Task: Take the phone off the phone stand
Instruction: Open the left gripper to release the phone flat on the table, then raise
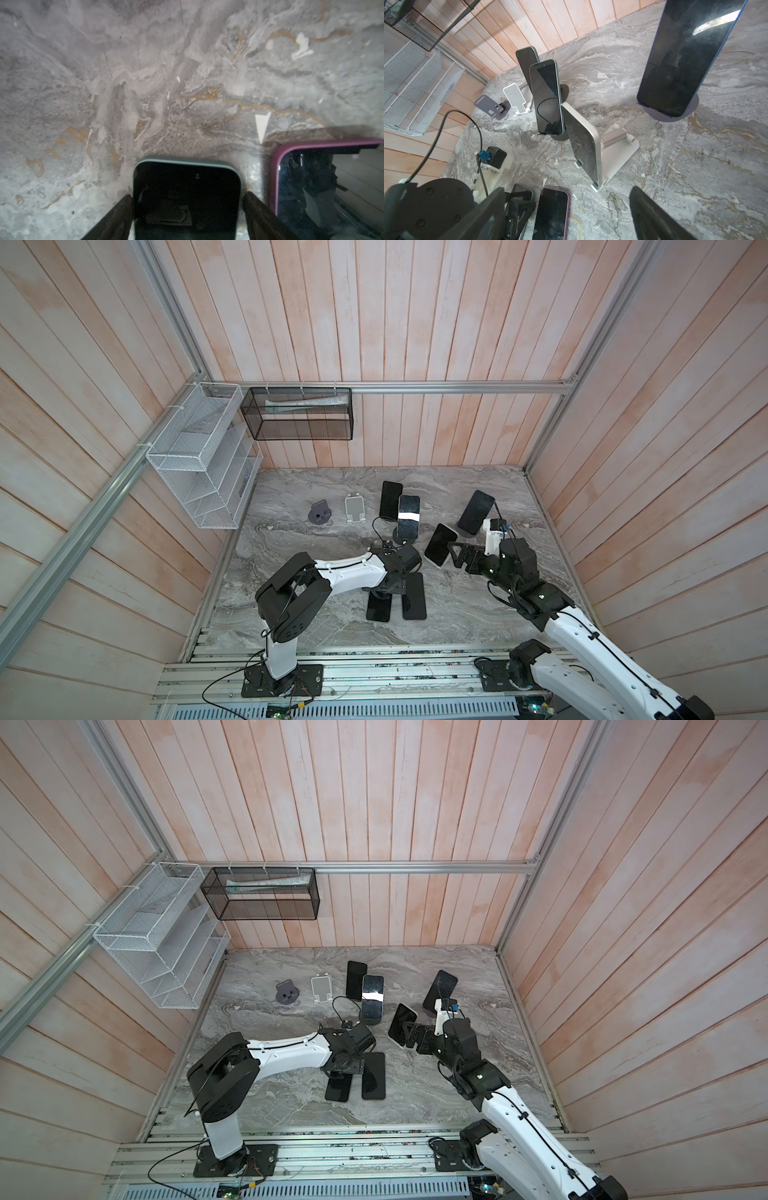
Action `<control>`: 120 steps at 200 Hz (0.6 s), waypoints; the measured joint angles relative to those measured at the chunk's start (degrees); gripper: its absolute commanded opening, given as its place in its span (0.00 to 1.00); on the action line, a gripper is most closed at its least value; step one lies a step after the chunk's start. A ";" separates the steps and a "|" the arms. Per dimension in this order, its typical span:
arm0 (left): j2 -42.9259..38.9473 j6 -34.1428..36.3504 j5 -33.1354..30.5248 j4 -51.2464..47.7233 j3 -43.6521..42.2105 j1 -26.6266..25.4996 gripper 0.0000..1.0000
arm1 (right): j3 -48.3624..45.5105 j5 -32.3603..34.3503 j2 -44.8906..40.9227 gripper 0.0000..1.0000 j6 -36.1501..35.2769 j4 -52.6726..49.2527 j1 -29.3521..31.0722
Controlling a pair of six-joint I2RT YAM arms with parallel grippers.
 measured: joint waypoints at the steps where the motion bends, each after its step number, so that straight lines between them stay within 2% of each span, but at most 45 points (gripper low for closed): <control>1: 0.04 0.02 -0.02 0.00 0.07 0.00 0.86 | 0.07 0.04 0.02 0.94 -0.04 -0.07 0.00; 24: 0.66 0.07 -0.15 0.02 0.87 0.00 0.87 | 1.25 1.05 0.02 0.94 -0.63 -1.99 0.00; 46: 0.24 0.57 -0.26 -0.04 0.72 0.00 0.94 | 1.88 1.99 -0.37 0.94 -1.03 -3.13 0.00; 75: -3.82 3.54 -0.81 -1.97 1.11 0.02 1.00 | 2.08 2.38 -0.79 0.94 -1.40 -4.98 0.00; 120: -9.99 8.76 -2.49 -5.44 10.84 0.83 1.00 | 3.43 3.80 -1.44 0.95 -2.47 -7.85 0.00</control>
